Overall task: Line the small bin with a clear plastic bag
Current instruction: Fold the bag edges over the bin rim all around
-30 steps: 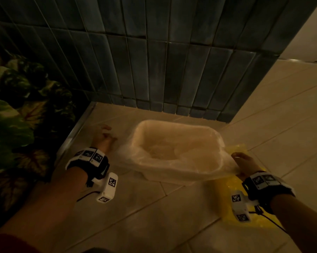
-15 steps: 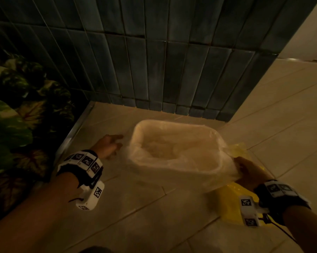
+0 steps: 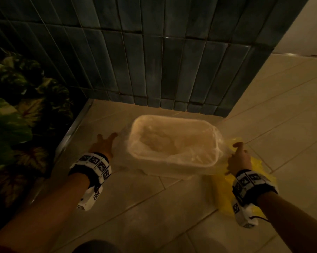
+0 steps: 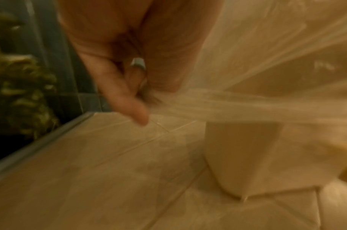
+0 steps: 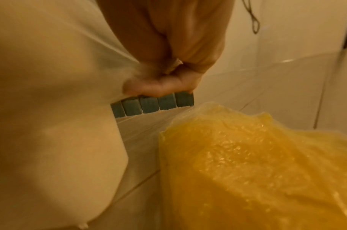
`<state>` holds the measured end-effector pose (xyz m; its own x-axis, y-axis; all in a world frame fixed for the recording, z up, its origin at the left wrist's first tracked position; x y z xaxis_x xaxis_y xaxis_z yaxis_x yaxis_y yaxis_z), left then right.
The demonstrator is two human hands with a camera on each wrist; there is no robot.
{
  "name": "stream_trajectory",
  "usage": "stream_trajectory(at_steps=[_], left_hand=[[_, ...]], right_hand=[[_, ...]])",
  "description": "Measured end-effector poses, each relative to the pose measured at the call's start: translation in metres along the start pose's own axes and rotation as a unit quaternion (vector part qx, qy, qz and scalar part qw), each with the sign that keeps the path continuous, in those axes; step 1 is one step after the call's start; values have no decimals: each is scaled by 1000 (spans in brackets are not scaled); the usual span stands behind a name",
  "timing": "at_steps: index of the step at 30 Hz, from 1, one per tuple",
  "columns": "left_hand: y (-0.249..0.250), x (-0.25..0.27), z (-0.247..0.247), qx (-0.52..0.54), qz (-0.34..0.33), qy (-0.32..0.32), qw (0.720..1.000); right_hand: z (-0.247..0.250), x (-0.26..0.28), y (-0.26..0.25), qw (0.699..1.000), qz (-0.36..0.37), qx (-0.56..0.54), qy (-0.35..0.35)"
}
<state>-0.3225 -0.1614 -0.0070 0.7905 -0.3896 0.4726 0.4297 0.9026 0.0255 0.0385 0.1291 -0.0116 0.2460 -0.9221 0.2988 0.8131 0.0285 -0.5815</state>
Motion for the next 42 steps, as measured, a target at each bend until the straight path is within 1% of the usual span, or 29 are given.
stream_trajectory(at_steps=[3, 4, 5, 6, 7, 8, 9, 10, 11, 12, 13, 14, 15, 17, 18, 20, 23, 24, 25, 27, 28, 29, 31, 32, 34, 36, 38, 40, 42], left_hand=[[0, 2, -2, -54, -9, -11, 998], [0, 3, -3, -51, -16, -10, 999], [1, 3, -5, -28, -28, -14, 999], [2, 3, -6, 27, -48, -24, 998], [2, 2, -7, 108, -73, -39, 991], [1, 5, -5, 216, -85, -56, 971], [-1, 6, -1, 340, -70, -71, 935], [-6, 7, 3, 460, -35, -82, 884], [-10, 7, 5, 546, -1, -89, 833], [-15, 4, 6, 594, 18, -90, 799], [-19, 1, 5, 624, 35, -94, 775], [-26, -4, 0, 641, 64, -96, 759], [-34, -8, -6, 643, 97, -94, 754], [-42, -10, -20, 613, 140, -92, 773], [-41, -8, -26, 606, 145, -97, 776], [-34, -1, -36, 609, 159, -130, 766], [-23, 3, -41, 603, 150, -194, 759], [-21, 5, -38, 612, 149, -196, 751], [-22, 5, -31, 624, 140, -174, 749], [-22, 8, -20, 643, 126, -141, 742], [-19, 10, -18, 659, 112, -144, 730], [-16, 11, -16, 682, 95, -155, 708], [-18, 10, -15, 700, 74, -153, 694], [-22, 9, -15, 685, 83, -136, 711], [-25, 11, -9, 613, 88, -84, 780], [-24, 10, -4, 549, 82, -35, 831], [-22, 6, 2, 459, 58, 8, 886], [-20, 7, 13, 371, 28, 68, 926], [-17, 11, 25, 310, 10, 127, 942]], right_hand=[[0, 5, -2, 999, 20, 30, -25], [2, 7, -4, 999, 22, 21, -25], [4, 7, -3, 999, 16, -9, -29], [4, 8, -2, 997, 5, -63, -42], [3, 9, 1, 986, -20, -152, -67], [0, 11, 3, 959, -54, -259, -99], [-3, 16, 4, 920, -92, -353, -141], [-4, 20, 6, 885, -123, -413, -176], [-4, 24, 7, 866, -139, -437, -198], [-3, 25, 9, 854, -147, -451, -213], [-3, 24, 15, 850, -157, -454, -214], [-4, 22, 23, 843, -170, -467, -204], [-4, 22, 29, 835, -185, -484, -185], [-11, 26, 36, 814, -219, -513, -164], [-15, 30, 36, 810, -230, -513, -167], [-23, 38, 33, 814, -233, -495, -195], [-24, 44, 22, 814, -193, -496, -233], [-22, 44, 20, 807, -174, -514, -233], [-20, 42, 19, 796, -162, -540, -220], [-14, 36, 22, 762, -155, -601, -186], [-12, 34, 24, 748, -154, -620, -180], [-10, 34, 23, 742, -147, -628, -183], [-11, 35, 21, 740, -135, -627, -202], [-11, 36, 19, 749, -126, -617, -205], [-14, 36, 21, 781, -112, -583, -192], [-18, 32, 25, 821, -105, -531, -179], [-17, 25, 24, 861, -89, -482, -135], [-9, 18, 20, 921, -43, -379, -85], [3, 18, 5, 961, 22, -273, -41]])
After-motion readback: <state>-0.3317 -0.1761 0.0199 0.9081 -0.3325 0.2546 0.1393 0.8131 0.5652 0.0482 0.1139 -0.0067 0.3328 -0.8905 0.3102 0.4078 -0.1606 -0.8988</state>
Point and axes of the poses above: each hand's wrist, its own x-axis away from the middle knuckle, its own z-axis out of the back of the hand, y = z × x, the point moved 7 cm from there along -x, towards the middle knuckle, and after that the axes turned 4 degrees about z, right-handed, at the moved point
